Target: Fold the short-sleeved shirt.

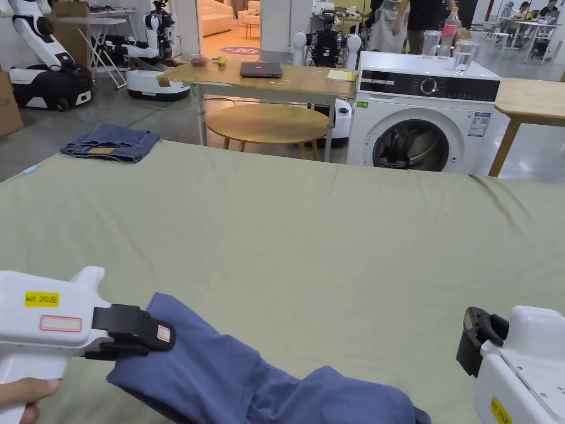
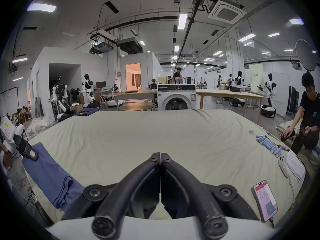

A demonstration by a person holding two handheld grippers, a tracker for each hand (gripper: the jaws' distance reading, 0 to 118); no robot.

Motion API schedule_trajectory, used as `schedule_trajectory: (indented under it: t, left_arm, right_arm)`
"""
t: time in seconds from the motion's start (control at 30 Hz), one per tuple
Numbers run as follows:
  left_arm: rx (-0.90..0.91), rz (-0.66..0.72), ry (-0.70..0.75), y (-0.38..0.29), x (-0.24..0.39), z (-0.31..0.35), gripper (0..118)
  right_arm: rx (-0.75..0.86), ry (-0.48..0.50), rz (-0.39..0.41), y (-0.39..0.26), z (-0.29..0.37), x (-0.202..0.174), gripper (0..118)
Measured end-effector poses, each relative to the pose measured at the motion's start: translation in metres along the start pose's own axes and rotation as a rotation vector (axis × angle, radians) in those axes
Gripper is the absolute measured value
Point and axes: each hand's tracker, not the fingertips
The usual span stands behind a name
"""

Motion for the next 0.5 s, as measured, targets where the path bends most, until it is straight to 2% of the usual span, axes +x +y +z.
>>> schedule_trajectory:
  t: [0.2, 0.5]
  left_arm:
    - [-0.069, -0.149, 0.113, -0.004, 0.058, -0.031, 6]
    - [-0.180, -0.266, 0.057, -0.016, 0.122, -0.086, 6]
  right_arm:
    - [0.000, 0.001, -0.002, 0.001, 0.003, 0.002, 0]
    - [-0.005, -0.028, 0.002, -0.001, 0.011, 0.015, 0]
